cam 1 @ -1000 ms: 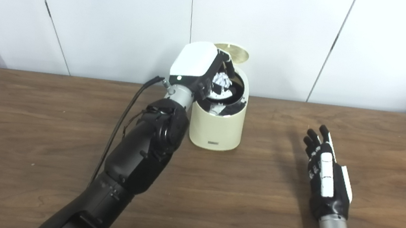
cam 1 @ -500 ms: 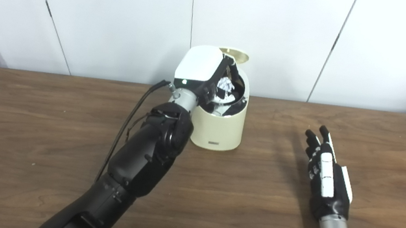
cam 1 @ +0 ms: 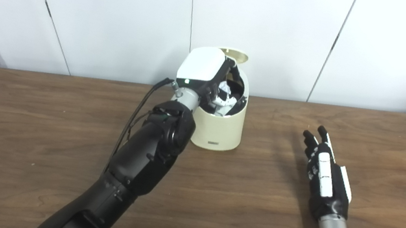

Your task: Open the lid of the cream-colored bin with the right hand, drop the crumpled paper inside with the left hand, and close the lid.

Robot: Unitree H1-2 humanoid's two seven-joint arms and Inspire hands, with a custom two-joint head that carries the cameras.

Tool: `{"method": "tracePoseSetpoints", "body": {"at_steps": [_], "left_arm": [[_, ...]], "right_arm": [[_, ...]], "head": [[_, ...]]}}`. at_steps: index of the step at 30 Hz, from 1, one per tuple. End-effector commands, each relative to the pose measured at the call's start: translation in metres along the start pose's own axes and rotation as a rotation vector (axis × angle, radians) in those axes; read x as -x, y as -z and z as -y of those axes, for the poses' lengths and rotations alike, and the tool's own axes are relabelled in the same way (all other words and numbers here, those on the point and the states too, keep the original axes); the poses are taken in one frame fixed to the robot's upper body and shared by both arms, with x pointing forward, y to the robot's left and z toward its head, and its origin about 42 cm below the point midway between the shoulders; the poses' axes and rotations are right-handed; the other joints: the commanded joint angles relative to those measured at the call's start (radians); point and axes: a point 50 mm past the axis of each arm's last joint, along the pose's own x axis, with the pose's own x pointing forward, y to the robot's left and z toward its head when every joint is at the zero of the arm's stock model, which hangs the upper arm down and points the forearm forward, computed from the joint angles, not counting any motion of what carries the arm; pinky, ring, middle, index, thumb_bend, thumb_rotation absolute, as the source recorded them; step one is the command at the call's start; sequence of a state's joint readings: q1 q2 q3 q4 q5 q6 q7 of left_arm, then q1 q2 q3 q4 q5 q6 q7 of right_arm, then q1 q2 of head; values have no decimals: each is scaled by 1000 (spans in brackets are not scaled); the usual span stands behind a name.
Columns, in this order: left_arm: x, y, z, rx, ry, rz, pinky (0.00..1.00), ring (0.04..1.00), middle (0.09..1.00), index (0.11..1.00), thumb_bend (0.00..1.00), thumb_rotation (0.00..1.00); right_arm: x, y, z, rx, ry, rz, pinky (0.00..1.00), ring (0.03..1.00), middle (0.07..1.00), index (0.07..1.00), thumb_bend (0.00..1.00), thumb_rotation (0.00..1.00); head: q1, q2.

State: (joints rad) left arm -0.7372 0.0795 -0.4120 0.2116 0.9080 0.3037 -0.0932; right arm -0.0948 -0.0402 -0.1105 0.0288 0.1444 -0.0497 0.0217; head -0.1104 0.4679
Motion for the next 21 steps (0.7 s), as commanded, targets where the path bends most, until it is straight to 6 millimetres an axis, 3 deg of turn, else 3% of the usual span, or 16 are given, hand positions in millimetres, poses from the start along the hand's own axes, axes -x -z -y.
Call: {"method": "tracePoseSetpoints", "body": {"at_steps": [1, 4, 5, 7, 8, 10, 12, 13, 17, 21], "left_arm": [[-5, -5, -12, -8, -25, 15, 89, 153, 233, 660, 954, 17], [-5, -6, -12, -25, -24, 15, 236, 369, 433, 665, 956, 43], [-5, -6, -12, -27, -24, 15, 256, 396, 456, 665, 956, 48], [-5, -7, -12, -27, -25, 16, 228, 348, 409, 664, 962, 55], [-5, -7, -12, -28, -26, 15, 251, 384, 445, 663, 963, 54], [-5, -6, -12, -31, -26, 15, 391, 552, 617, 659, 964, 56], [-5, -6, -13, -24, -26, 16, 385, 550, 605, 661, 963, 51], [-5, -6, -13, -26, -27, 17, 316, 464, 532, 663, 964, 46], [-6, -6, -14, -32, -23, 17, 420, 588, 656, 663, 960, 51], [-6, -5, -14, -43, -23, 18, 504, 658, 703, 662, 958, 54]], "right_arm": [[23, 30, 2, -17, 25, -96, 1000, 958, 907, 978, 465, 869], [24, 31, 2, -14, 21, -95, 1000, 960, 908, 981, 468, 880], [24, 31, 2, -13, 22, -97, 1000, 960, 908, 982, 472, 880], [24, 31, 3, -6, 23, -103, 1000, 962, 907, 983, 474, 885], [24, 31, 3, -5, 23, -104, 1000, 961, 908, 983, 472, 887], [24, 31, 3, -13, 23, -106, 1000, 961, 909, 986, 470, 878], [23, 31, 2, -20, 22, -108, 1000, 962, 907, 987, 464, 868], [23, 32, 2, -20, 20, -107, 1000, 964, 907, 987, 463, 867], [23, 31, 2, -18, 21, -108, 1000, 962, 906, 987, 465, 875], [22, 31, 1, -22, 23, -110, 1000, 962, 903, 983, 467, 868]], "head": [[0, 2], [1, 1], [1, 1], [2, 2], [3, 2], [2, 2], [2, 2], [2, 2], [2, 2], [0, 2]]}}
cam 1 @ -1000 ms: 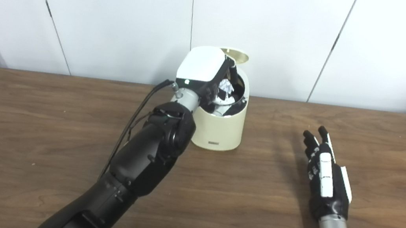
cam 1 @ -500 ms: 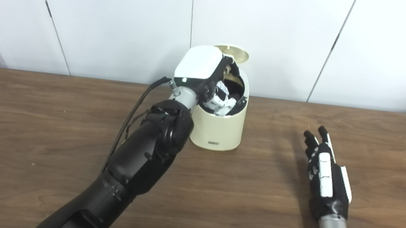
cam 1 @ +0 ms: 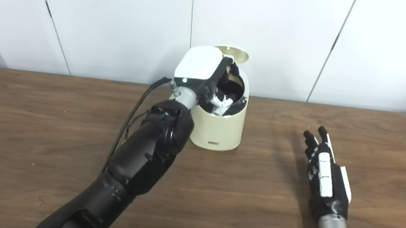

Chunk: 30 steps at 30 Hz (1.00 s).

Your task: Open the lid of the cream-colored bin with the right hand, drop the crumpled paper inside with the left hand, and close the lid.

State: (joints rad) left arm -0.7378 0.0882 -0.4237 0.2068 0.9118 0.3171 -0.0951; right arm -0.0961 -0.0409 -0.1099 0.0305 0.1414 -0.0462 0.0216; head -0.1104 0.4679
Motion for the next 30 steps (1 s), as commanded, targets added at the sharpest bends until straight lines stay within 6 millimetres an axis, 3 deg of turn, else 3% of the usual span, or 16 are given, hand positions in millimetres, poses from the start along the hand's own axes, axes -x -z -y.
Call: {"method": "tracePoseSetpoints", "body": {"at_steps": [1, 9, 16, 18, 19, 21, 24, 30], "left_arm": [[-7, -6, -14, -31, -26, 25, 525, 678, 716, 662, 957, 54], [-8, -5, -13, -32, -27, 34, 572, 699, 720, 661, 960, 49], [-4, -5, -15, 4, -29, 38, 532, 669, 713, 641, 930, 11], [-2, -4, -16, 28, -42, 47, 518, 631, 686, 607, 879, 2], [-2, -3, -16, 44, -53, 51, 504, 607, 666, 551, 703, 20], [1, -2, -18, 78, -82, 61, 402, 496, 585, 508, 533, 14], [5, 2, -22, 105, -136, 75, 308, 413, 523, 516, 476, 1], [12, 12, -27, 135, -187, 81, 314, 416, 518, 490, 472, 0]], "right_arm": [[23, 30, 1, -23, 22, -104, 1000, 960, 901, 982, 469, 866], [21, 30, 2, -18, 21, -104, 1000, 956, 901, 983, 465, 862], [21, 32, 2, -16, 23, -107, 1000, 961, 905, 986, 452, 875], [21, 33, 2, -21, 26, -111, 1000, 961, 904, 985, 462, 877], [21, 33, 3, -21, 25, -112, 1000, 963, 905, 986, 466, 875], [22, 33, 3, -9, 23, -113, 1000, 967, 909, 989, 466, 884], [23, 34, 4, -7, 22, -117, 1000, 967, 906, 988, 452, 900], [24, 34, 5, -16, 28, -121, 1000, 971, 904, 990, 458, 883]], "head": [[-2, 3], [-2, 3], [-1, 3], [0, 3], [1, 3], [2, 3], [1, 3], [4, 1]]}}
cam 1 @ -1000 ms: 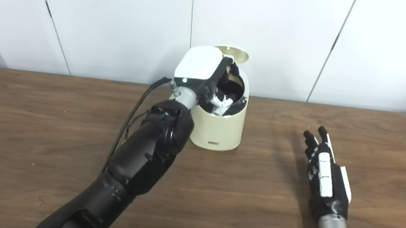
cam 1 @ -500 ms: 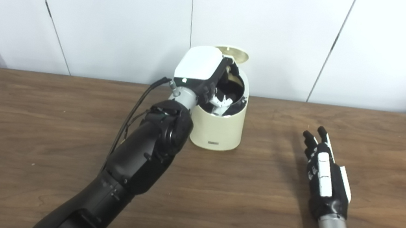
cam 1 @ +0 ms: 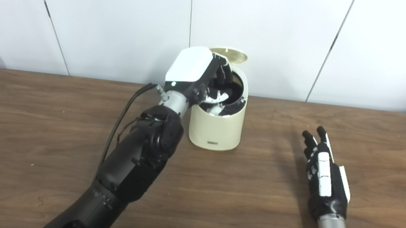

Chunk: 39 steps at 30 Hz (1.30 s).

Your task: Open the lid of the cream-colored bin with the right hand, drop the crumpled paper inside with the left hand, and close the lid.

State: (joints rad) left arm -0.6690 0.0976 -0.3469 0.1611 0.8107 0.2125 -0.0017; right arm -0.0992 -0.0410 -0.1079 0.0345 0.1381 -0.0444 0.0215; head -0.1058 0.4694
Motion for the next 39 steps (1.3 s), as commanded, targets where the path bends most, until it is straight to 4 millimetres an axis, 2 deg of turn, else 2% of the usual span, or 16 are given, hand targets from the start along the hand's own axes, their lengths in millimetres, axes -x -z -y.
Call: {"method": "tracePoseSetpoints", "body": {"at_steps": [1, 12, 17, 24, 31, 39], "left_arm": [[-7, -8, -23, 2, -95, 58, 311, 414, 517, 494, 471, 0], [12, 4, -41, 16, -121, 94, 308, 388, 470, 514, 470, 0], [24, 12, -49, 25, -135, 103, 323, 406, 509, 501, 472, 0], [44, 27, -60, 70, -139, 89, 359, 410, 506, 474, 475, 0], [71, 55, -68, 161, -132, 16, 345, 430, 514, 470, 475, 0], [93, 76, -74, 244, -175, -33, 358, 431, 499, 460, 477, 0]], "right_arm": [[24, 34, 6, -18, 31, -120, 1000, 971, 903, 990, 460, 883], [25, 34, 12, -37, 29, -120, 1000, 980, 905, 994, 480, 862], [26, 34, 14, -39, 38, -128, 1000, 971, 896, 991, 477, 851], [25, 35, 18, -36, 38, -128, 1000, 979, 900, 996, 474, 859], [23, 33, 20, -26, 39, -130, 1000, 979, 903, 994, 444, 876], [22, 33, 25, -36, 34, -130, 1000, 977, 898, 997, 446, 876]], "head": [[1, 0], [8, 2], [11, 2], [20, 4], [27, 4], [41, 7]]}}
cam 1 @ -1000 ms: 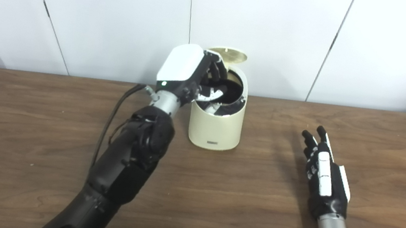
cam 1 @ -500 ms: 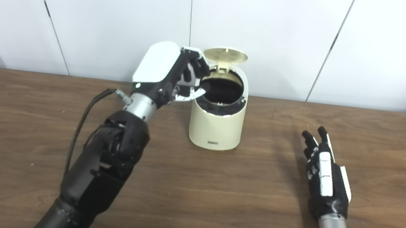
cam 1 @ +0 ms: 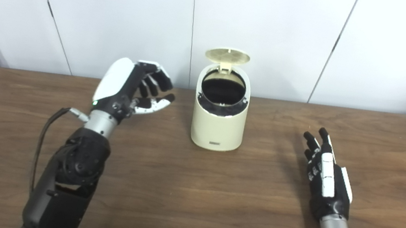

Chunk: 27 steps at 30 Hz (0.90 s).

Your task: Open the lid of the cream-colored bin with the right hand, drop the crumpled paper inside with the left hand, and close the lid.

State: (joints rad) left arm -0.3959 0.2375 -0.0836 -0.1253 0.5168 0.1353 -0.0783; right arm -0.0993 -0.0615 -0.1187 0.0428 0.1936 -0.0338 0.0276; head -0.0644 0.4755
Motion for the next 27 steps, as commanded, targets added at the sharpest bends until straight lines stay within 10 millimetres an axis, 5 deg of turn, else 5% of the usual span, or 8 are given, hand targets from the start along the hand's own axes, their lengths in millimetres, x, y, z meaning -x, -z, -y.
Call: {"method": "tracePoseSetpoints", "body": {"at_steps": [1, 15, 27], "left_arm": [[-2, -11, -17, -7, -67, 68, 358, 435, 497, 460, 477, 0], [52, 23, -12, -18, -70, -39, 346, 445, 523, 460, 475, 0], [85, 49, -7, 204, -219, -140, 329, 454, 525, 491, 475, 0]], "right_arm": [[22, 32, 16, -1, 28, -117, 1000, 978, 898, 994, 447, 869], [22, 27, 24, 42, 26, -129, 1000, 966, 898, 989, 475, 889], [18, 25, 30, 28, 26, -129, 1000, 965, 906, 983, 455, 861]], "head": [[0, 1], [28, 14], [47, 23]]}}
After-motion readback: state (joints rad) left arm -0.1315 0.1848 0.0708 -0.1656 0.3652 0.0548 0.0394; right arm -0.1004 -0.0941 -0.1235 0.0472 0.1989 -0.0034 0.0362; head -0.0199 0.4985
